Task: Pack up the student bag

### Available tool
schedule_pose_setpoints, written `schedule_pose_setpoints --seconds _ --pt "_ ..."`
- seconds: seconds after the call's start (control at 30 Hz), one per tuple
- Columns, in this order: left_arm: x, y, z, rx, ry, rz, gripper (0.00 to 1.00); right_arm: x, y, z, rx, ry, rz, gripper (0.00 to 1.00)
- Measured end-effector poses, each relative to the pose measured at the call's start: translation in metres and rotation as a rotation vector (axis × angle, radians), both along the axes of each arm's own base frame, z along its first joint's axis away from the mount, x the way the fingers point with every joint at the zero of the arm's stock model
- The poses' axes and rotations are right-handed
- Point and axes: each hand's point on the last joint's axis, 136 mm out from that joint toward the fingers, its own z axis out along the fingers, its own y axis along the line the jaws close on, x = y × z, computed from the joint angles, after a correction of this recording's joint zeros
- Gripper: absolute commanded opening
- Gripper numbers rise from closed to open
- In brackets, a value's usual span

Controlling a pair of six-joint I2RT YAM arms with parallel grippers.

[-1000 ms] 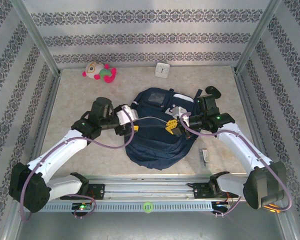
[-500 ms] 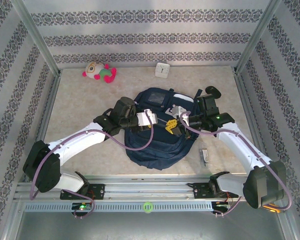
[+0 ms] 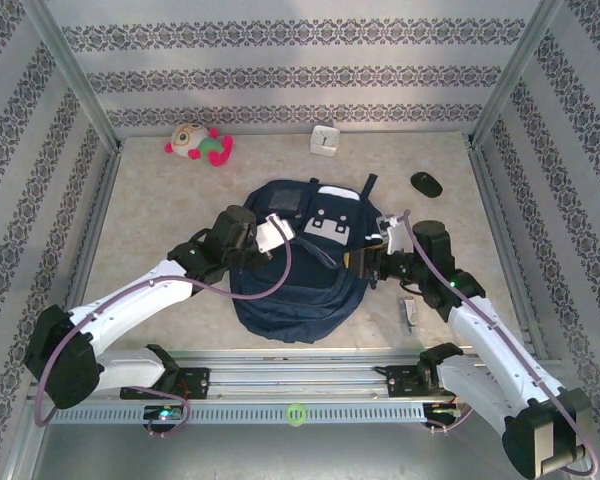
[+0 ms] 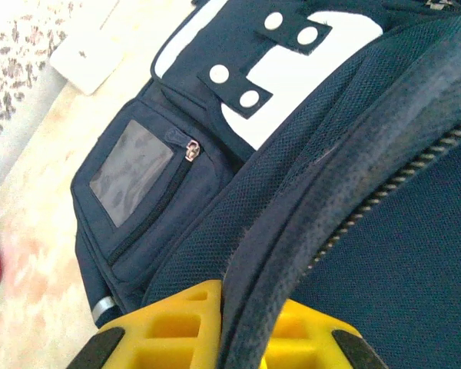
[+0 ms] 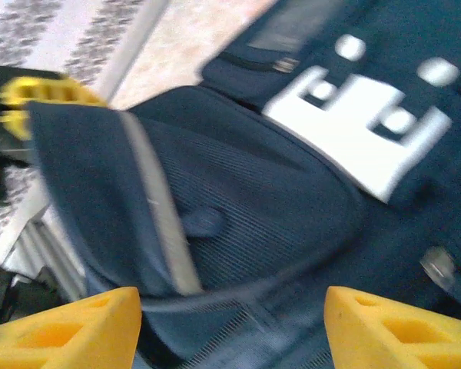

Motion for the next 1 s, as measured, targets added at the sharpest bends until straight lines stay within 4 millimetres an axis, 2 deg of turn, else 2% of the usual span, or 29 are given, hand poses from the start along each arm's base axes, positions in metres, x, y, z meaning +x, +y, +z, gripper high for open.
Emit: schedule_pose_setpoints --seconds 0.1,0.2,0.4,0.47,0.57,0.8,0.9,1.0 --pt "-0.004 0.009 -0.003 -0.014 0.028 0.055 0.00 0.005 -0.011 -0.023 0.017 0.109 -0.130 0.64" --pt "-0.005 0.015 -0.003 -0.033 0.044 0.106 0.00 0.014 -0.013 -0.046 0.046 0.212 -0.214 0.61" --pt "-0.010 0.023 -0.006 -0.070 0.086 0.176 0.00 0.034 0.009 -0.083 0.057 0.336 -0.227 0.53" --pt "-0.010 0.024 -0.005 -0.088 0.095 0.192 0.00 0.044 0.018 -0.089 0.057 0.351 -0.216 0.51" --pt "-0.011 0.028 -0.003 -0.107 0.103 0.227 0.00 0.069 0.032 -0.089 0.069 0.336 -0.207 0.49" --pt "-0.008 0.046 0.000 -0.106 0.089 0.338 0.00 0.151 0.068 -0.072 0.131 0.242 -0.180 0.53" --pt "-0.002 0.056 -0.001 -0.100 0.080 0.395 0.00 0.167 0.074 -0.063 0.148 0.204 -0.172 0.58" --pt "0.003 0.065 -0.003 -0.097 0.079 0.440 0.00 0.167 0.066 -0.050 0.136 0.176 -0.174 0.62"
